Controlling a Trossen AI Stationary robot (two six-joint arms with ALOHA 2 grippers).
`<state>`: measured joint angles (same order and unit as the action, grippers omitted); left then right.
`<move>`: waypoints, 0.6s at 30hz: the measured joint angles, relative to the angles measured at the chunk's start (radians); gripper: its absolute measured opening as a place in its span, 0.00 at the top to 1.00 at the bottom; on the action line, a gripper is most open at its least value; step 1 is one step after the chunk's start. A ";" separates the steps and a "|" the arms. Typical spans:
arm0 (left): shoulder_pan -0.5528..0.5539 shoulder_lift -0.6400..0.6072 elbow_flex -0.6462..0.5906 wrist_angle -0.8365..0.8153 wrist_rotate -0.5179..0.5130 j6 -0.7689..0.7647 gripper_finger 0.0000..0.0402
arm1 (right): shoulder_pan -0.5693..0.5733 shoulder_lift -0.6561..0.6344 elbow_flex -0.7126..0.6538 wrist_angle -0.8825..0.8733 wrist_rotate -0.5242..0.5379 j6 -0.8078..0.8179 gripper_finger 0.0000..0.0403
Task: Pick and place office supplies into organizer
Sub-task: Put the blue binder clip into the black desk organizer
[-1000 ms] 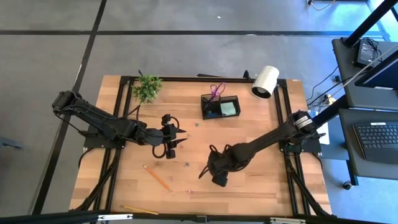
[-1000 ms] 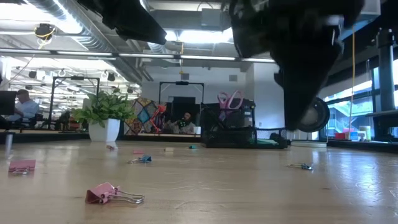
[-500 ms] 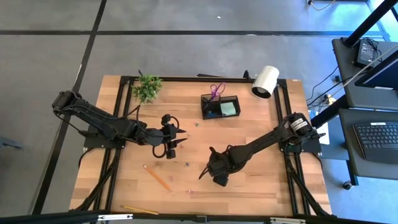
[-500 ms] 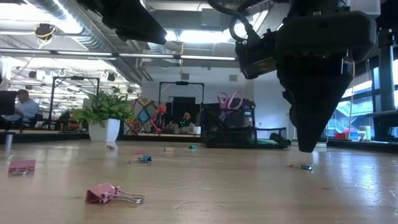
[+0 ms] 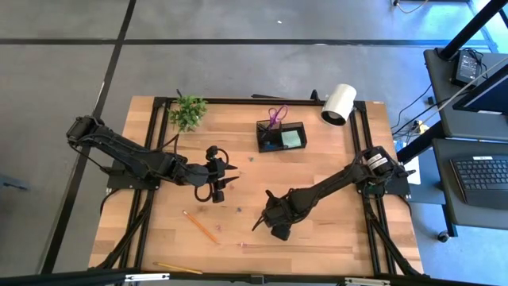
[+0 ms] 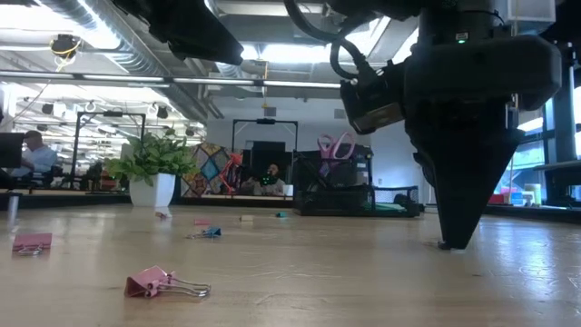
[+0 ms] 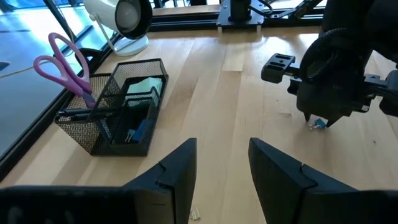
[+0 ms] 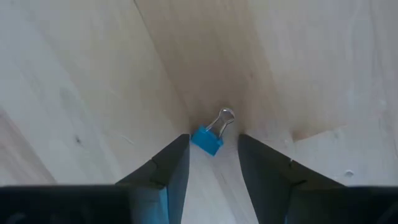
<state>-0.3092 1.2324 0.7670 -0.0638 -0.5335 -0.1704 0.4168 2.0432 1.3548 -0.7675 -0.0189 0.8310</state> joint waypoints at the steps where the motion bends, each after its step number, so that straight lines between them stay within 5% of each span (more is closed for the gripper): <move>1: 0.000 0.000 0.000 0.000 0.000 0.000 0.65 | 0.000 0.000 0.000 -0.001 0.000 0.000 0.64; 18: 0.000 0.000 0.000 0.000 0.000 0.000 0.65 | -0.001 0.004 -0.003 -0.005 0.003 -0.011 0.83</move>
<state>-0.3095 1.2324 0.7670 -0.0639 -0.5335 -0.1707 0.4160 2.0468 1.3514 -0.7727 -0.0158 0.8200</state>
